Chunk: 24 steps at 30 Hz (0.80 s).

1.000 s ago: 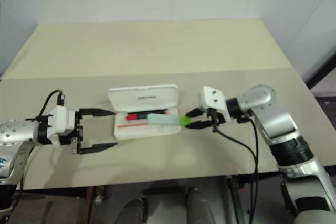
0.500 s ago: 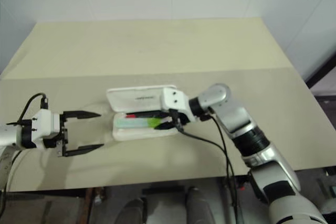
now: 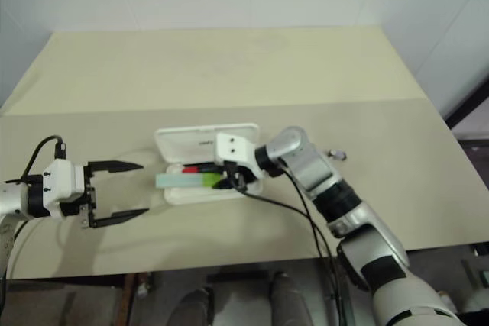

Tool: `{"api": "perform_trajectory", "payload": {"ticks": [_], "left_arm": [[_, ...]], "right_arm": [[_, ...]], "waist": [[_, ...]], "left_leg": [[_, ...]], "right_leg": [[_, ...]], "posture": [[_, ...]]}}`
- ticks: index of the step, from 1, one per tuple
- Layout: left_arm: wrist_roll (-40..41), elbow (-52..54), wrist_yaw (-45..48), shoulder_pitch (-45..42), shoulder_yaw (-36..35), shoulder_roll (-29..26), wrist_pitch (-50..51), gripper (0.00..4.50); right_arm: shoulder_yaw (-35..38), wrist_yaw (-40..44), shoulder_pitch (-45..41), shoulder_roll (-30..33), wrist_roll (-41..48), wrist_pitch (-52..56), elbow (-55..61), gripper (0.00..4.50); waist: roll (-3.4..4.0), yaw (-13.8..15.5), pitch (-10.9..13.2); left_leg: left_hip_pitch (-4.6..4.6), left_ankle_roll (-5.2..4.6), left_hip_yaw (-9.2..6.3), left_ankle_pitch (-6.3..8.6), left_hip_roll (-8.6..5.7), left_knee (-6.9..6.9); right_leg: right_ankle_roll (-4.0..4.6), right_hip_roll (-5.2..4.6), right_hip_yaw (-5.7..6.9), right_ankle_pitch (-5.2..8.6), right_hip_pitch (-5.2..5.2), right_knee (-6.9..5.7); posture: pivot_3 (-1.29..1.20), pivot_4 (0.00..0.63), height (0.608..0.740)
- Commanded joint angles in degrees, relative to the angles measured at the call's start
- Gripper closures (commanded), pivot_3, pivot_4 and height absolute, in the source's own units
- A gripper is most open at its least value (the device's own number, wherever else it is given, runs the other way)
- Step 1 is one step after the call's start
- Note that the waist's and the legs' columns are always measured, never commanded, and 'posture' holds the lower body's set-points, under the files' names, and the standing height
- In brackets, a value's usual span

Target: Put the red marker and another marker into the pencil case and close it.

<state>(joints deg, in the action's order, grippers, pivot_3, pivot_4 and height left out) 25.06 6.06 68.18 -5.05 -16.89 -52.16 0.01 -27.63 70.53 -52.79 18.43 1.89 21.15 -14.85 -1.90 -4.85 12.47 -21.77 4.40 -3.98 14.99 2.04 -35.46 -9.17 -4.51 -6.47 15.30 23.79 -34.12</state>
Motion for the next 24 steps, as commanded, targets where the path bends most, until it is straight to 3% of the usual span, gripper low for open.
{"api": "perform_trajectory", "payload": {"ticks": [1, 23, 24], "left_arm": [[0.0, 1.7, -1.0, -0.5, -0.2, 0.3, -0.1, 0.00], [0.1, 2.1, -2.5, -1.7, 1.3, 0.5, 0.3, 0.00], [0.1, 2.2, -2.6, -1.8, 1.4, 0.6, 0.3, 0.00]], "right_arm": [[-0.7, 0.6, -0.5, -0.3, -0.9, -1.7, 0.6, 3.38], [-1.8, 1.7, -0.5, 1.2, -4.4, -3.9, -2.7, 3.38], [-1.8, 1.4, -0.6, 1.0, -4.6, -4.3, -3.0, 3.03]], "waist": [[0.00, 0.0, 0.0], [-0.01, 0.0, 0.0], [-0.01, 0.0, 0.0]], "left_leg": [[0.00, 0.00, 0.00, 0.00, 0.00, 0.00], [0.02, 0.00, 0.00, 0.00, 0.00, -0.05], [0.02, 0.00, 0.00, 0.00, 0.00, -0.05]], "right_leg": [[0.00, 0.00, 0.00, 0.00, 0.00, 0.00], [0.00, 0.00, 0.00, 0.00, -0.01, -0.09], [0.00, 0.00, 0.00, 0.00, -0.01, -0.09]], "posture": [[0.00, 0.150, 0.740], [0.00, 0.150, 0.740], [0.00, 0.150, 0.740]]}}
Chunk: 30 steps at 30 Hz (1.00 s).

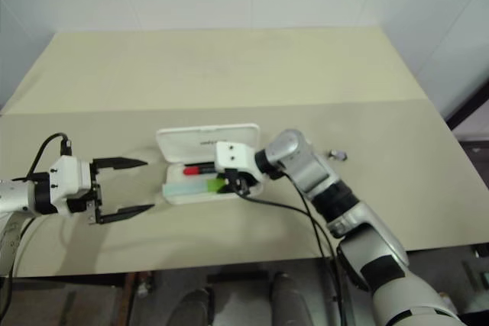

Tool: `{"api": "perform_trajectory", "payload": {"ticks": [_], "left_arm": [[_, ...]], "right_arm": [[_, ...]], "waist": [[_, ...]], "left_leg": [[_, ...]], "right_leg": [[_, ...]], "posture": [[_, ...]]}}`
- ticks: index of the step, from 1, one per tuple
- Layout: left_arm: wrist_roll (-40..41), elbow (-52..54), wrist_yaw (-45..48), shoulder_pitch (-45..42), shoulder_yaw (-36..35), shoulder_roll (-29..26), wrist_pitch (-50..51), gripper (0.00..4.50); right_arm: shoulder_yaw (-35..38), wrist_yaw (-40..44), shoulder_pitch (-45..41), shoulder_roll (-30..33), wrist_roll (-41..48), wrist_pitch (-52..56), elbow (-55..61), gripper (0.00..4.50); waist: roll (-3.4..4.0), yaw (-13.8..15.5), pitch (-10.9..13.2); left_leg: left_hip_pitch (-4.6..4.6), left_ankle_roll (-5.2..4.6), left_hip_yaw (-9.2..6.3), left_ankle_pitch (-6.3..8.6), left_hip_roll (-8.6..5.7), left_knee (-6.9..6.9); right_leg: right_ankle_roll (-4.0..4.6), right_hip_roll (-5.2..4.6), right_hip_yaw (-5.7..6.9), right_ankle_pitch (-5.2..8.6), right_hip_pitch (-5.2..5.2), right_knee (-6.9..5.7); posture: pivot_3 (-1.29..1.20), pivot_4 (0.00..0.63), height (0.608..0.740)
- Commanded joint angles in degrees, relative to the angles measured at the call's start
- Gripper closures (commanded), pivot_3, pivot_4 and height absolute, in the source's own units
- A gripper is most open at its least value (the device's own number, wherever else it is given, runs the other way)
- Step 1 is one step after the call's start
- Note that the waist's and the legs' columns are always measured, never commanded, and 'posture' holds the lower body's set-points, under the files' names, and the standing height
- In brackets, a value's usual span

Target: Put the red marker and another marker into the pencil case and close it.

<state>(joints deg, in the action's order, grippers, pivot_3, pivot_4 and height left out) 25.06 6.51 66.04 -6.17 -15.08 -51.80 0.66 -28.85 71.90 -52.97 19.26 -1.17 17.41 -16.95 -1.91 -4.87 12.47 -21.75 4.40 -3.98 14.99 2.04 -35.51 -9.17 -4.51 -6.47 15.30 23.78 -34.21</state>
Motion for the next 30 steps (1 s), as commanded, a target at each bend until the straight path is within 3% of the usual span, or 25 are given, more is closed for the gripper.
{"api": "perform_trajectory", "payload": {"ticks": [1, 9, 18, 30], "left_arm": [[0.2, 1.8, -0.5, -0.7, -0.3, 0.3, -0.3, 0.00], [0.2, 1.9, -0.7, -0.7, -0.1, 0.4, -0.3, 0.00], [0.1, 1.8, -0.7, -0.7, 0.1, 0.7, -0.3, 0.00], [-0.2, 1.3, -0.5, -1.5, 0.9, 1.2, -0.5, 0.00]], "right_arm": [[-0.6, -0.3, -0.6, 0.0, -1.7, -0.8, -1.3, 2.60], [0.0, -0.5, -1.1, -0.4, -2.4, -1.9, -2.0, 0.05], [1.4, 0.0, -2.3, -1.3, -1.2, -0.9, -1.2, 0.02], [8.5, 0.4, -5.2, -4.4, 8.0, 10.3, -0.9, 0.02]], "waist": [[0.00, 0.0, 0.0], [-0.01, 0.0, 0.0], [-0.01, 0.0, 0.0], [-0.01, 0.0, 0.0]], "left_leg": [[0.00, 0.00, 0.00, 0.00, 0.00, -0.01], [0.01, 0.00, 0.00, 0.00, 0.00, 0.04], [0.01, 0.00, 0.00, 0.02, 0.00, 0.17], [0.03, 0.01, -0.02, 0.01, 0.00, 0.14]], "right_leg": [[0.00, 0.00, 0.00, 0.00, 0.00, -0.01], [0.00, 0.00, 0.00, 0.04, -0.01, 0.02], [-0.02, 0.00, 0.01, 0.10, 0.01, 0.01], [-0.01, 0.00, 0.01, 0.10, 0.04, -0.11]], "posture": [[0.00, 0.150, 0.740], [0.00, 0.150, 0.740], [0.00, 0.150, 0.740], [0.00, 0.150, 0.740]]}}
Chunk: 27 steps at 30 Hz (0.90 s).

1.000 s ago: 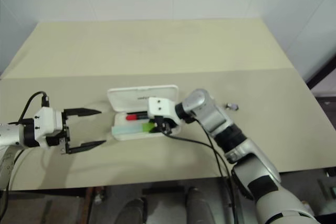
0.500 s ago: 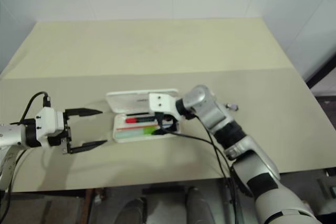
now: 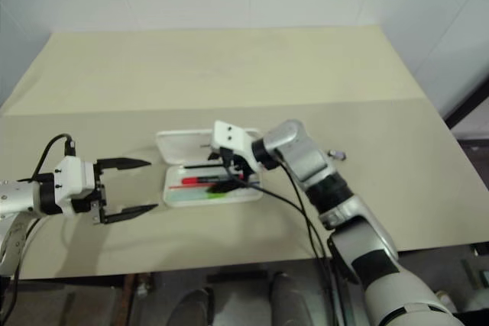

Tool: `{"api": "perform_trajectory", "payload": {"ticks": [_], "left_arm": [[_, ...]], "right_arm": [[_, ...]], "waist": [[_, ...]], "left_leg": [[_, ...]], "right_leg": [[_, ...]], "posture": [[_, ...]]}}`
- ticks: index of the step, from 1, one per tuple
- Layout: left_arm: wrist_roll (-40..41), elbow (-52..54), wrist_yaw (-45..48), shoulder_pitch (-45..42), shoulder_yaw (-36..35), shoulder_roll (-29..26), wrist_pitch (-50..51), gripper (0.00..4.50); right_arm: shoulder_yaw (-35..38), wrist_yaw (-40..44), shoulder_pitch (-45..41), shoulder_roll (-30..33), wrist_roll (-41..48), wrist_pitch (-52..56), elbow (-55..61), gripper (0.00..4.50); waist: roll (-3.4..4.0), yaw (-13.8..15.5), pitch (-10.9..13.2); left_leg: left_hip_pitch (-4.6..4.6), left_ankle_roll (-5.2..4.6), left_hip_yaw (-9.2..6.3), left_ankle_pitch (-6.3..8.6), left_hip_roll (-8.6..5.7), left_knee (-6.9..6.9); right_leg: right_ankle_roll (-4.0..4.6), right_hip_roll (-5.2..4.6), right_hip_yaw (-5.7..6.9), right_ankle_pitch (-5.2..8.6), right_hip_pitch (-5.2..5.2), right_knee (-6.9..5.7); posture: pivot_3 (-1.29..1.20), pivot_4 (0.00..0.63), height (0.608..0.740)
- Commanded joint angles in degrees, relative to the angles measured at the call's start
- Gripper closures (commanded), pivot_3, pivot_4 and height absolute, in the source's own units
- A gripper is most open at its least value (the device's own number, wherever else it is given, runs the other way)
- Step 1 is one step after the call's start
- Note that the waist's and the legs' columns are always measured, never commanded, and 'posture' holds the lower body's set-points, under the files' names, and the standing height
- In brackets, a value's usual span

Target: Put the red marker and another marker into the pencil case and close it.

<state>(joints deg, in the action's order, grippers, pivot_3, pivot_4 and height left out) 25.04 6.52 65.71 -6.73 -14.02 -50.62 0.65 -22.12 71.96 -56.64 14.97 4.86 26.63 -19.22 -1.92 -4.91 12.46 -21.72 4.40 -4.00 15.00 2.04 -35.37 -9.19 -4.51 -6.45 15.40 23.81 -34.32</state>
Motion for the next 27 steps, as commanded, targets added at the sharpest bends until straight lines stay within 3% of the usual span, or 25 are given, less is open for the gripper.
{"api": "perform_trajectory", "payload": {"ticks": [1, 15, 22, 27], "left_arm": [[-0.2, 1.2, -0.1, -1.0, 0.0, 0.1, -0.5, 0.00], [-0.5, 0.0, 0.3, -2.5, 1.8, 1.1, -1.0, 0.00], [-0.4, -0.3, 0.4, -3.5, 2.7, 1.8, -0.7, 0.00], [0.1, -0.5, 0.6, -4.0, 3.0, 2.3, -0.3, 0.00]], "right_arm": [[1.6, 0.7, -1.6, 0.2, 2.1, 1.4, 1.5, 0.02], [2.5, 2.5, 6.1, 7.6, 8.4, 12.7, 18.5, 0.02], [10.0, -2.8, 11.3, 11.0, 14.0, 16.4, 27.9, 0.02], [17.7, -1.8, 14.8, 20.7, 16.6, 14.7, 29.1, 0.02]], "waist": [[0.00, 0.0, 0.0], [0.00, 0.1, 0.0], [-0.01, 0.2, 0.0], [-0.01, 0.7, 0.0]], "left_leg": [[0.00, 0.00, 0.00, 0.00, 0.00, 0.00], [0.00, 0.00, -0.01, 0.00, 0.00, 0.00], [-0.01, 0.00, -0.01, 0.00, 0.00, -0.06], [-0.02, 0.00, -0.01, 0.00, -0.01, -0.06]], "right_leg": [[0.00, 0.00, 0.00, 0.00, 0.00, 0.00], [0.00, 0.00, 0.01, 0.02, 0.02, -0.02], [0.00, 0.00, 0.00, 0.02, 0.01, -0.03], [0.00, 0.00, 0.00, 0.03, -0.02, 0.11]], "posture": [[0.00, 0.150, 0.740], [0.00, 0.150, 0.740], [0.00, 0.150, 0.740], [0.00, 0.150, 0.740]]}}
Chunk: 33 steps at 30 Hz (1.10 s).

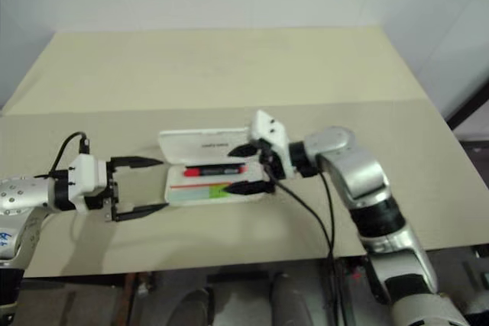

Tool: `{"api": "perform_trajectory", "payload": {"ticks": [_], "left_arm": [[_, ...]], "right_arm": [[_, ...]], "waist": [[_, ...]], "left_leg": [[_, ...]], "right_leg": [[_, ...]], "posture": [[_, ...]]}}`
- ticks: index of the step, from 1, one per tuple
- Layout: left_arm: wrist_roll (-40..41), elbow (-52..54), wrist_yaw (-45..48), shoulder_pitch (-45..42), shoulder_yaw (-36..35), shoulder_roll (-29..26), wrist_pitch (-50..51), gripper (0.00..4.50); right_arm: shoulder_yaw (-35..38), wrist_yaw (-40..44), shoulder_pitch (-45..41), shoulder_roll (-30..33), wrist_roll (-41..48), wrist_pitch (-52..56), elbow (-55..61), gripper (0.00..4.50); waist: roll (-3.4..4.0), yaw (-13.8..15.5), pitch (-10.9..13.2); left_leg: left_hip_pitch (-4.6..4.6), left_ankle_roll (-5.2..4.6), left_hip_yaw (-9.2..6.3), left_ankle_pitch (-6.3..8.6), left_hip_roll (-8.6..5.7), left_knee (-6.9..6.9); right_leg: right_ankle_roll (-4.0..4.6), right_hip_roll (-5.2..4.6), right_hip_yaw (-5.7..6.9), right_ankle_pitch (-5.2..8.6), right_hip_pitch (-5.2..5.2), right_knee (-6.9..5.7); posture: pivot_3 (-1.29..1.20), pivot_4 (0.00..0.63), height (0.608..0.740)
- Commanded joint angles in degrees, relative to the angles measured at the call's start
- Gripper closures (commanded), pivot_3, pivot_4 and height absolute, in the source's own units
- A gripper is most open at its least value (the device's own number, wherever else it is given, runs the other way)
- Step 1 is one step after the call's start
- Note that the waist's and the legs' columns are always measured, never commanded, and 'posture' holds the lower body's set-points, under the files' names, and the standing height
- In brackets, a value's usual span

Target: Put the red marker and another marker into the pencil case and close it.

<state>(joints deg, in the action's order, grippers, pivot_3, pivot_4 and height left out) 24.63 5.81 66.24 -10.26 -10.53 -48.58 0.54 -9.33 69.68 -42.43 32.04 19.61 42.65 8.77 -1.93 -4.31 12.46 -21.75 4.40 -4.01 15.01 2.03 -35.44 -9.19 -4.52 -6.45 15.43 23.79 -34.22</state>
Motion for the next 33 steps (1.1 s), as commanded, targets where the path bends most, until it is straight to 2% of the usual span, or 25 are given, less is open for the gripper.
{"api": "perform_trajectory", "payload": {"ticks": [1, 7, 14, 24, 33], "left_arm": [[0.8, 0.3, -0.2, -0.7, -0.4, 0.6, 0.3, 0.00], [3.4, 2.9, -2.4, -2.0, -0.1, 3.0, 5.4, 0.00], [5.7, 6.1, -3.3, -2.3, 0.6, 4.6, 10.6, 0.00], [5.0, 6.0, -3.1, -4.9, 1.6, 5.2, 11.4, 0.00], [5.1, 7.7, -4.1, -5.6, 1.8, 5.6, 12.0, 0.00]], "right_arm": [[6.3, 0.7, 1.0, 5.9, 1.6, -2.2, -0.3, 0.02], [9.8, 2.1, 2.2, 14.2, -1.5, -13.3, -13.7, 0.02], [8.4, 3.9, -1.0, 17.2, -6.8, -26.1, -32.9, 0.02], [3.0, 6.8, -9.3, 16.2, -17.4, -45.2, -57.4, 0.02], [2.0, 4.5, -15.1, 11.9, -22.4, -50.4, -71.0, 0.02]], "waist": [[0.00, 0.1, 0.0], [0.00, 0.1, 0.0], [0.03, -0.5, 0.0], [0.05, -0.5, 0.0], [0.05, -0.6, 0.0]], "left_leg": [[0.00, 0.00, 0.00, 0.00, 0.00, 0.00], [0.00, -0.01, 0.01, 0.01, 0.00, 0.00], [0.01, -0.01, 0.03, 0.01, 0.00, -0.03], [0.02, -0.01, 0.04, 0.00, -0.02, -0.17], [0.02, 0.00, 0.03, 0.00, -0.02, -0.19]], "right_leg": [[-0.01, 0.00, 0.00, 0.00, -0.01, 0.04], [-0.03, 0.00, 0.00, -0.01, -0.06, 0.11], [-0.06, 0.00, -0.03, -0.03, -0.08, 0.11], [-0.11, 0.00, -0.06, -0.06, -0.14, 0.10], [-0.12, 0.00, -0.06, -0.07, -0.14, 0.04]], "posture": [[0.00, 0.150, 0.740], [0.00, 0.150, 0.740], [0.00, 0.150, 0.740], [0.00, 0.150, 0.740], [0.00, 0.150, 0.740]]}}
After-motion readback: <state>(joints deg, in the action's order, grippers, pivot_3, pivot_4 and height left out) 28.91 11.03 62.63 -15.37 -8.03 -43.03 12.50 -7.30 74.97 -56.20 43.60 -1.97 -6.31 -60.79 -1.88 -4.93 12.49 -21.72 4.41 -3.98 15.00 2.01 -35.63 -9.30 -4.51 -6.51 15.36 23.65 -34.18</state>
